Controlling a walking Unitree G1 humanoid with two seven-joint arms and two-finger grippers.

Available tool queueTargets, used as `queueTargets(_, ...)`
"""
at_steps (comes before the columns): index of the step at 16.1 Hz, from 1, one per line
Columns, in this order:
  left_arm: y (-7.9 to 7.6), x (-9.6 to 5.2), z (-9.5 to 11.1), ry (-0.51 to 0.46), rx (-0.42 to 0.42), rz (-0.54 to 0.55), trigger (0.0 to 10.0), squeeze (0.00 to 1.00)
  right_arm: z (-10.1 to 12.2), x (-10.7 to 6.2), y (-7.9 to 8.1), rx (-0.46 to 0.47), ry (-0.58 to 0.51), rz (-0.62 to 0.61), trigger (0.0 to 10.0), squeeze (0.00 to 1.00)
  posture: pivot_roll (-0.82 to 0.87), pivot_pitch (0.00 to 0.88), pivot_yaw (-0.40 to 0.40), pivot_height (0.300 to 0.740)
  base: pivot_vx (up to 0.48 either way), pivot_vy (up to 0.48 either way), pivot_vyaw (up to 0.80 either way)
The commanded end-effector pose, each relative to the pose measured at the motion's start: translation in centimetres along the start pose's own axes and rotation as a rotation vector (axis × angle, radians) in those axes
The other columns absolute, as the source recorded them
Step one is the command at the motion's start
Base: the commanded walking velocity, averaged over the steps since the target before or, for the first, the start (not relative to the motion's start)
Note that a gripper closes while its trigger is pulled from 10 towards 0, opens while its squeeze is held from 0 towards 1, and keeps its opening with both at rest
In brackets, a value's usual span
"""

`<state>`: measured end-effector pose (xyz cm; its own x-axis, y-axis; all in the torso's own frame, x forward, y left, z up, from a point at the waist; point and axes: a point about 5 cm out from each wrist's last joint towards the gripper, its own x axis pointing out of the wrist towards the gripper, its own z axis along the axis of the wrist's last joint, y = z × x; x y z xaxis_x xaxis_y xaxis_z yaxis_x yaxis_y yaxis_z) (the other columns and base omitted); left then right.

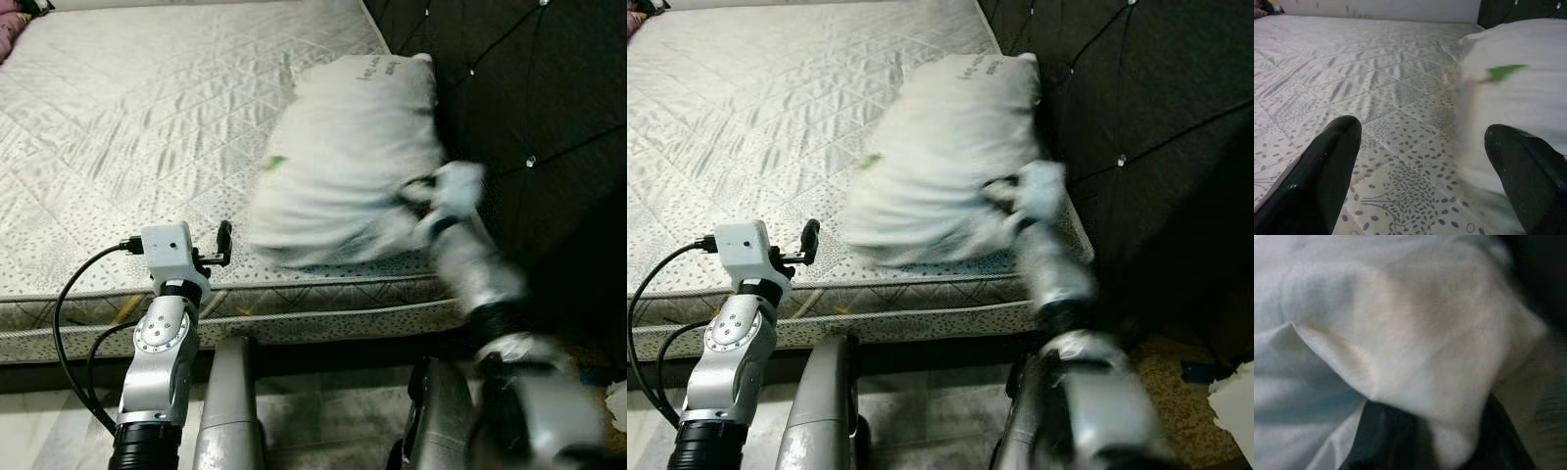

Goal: Clean up the room

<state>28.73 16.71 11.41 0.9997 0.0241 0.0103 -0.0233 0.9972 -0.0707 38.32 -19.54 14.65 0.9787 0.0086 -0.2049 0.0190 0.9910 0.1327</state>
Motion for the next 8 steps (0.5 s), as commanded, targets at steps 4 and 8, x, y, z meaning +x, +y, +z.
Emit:
queueTargets(4, 0.0, 0.3, -0.1, -0.005, 0.004, 0.003, 10.0, 0.00, 7.0, 0.1, -4.7, -0.054, -0.193, -0.118, 0.0, 0.00, -0.01, 0.004, 0.034, 0.526, 0.000, 0.000, 0.00)
queueTargets(8, 0.5, 0.1, -0.1, -0.009, 0.013, 0.027, 10.0, 0.00, 7.4, -0.9, -8.1, -0.147, -0.184, -0.177, 0.0, 0.00, 0.00, 0.010, 0.020, 0.526, 0.000, 0.000, 0.00)
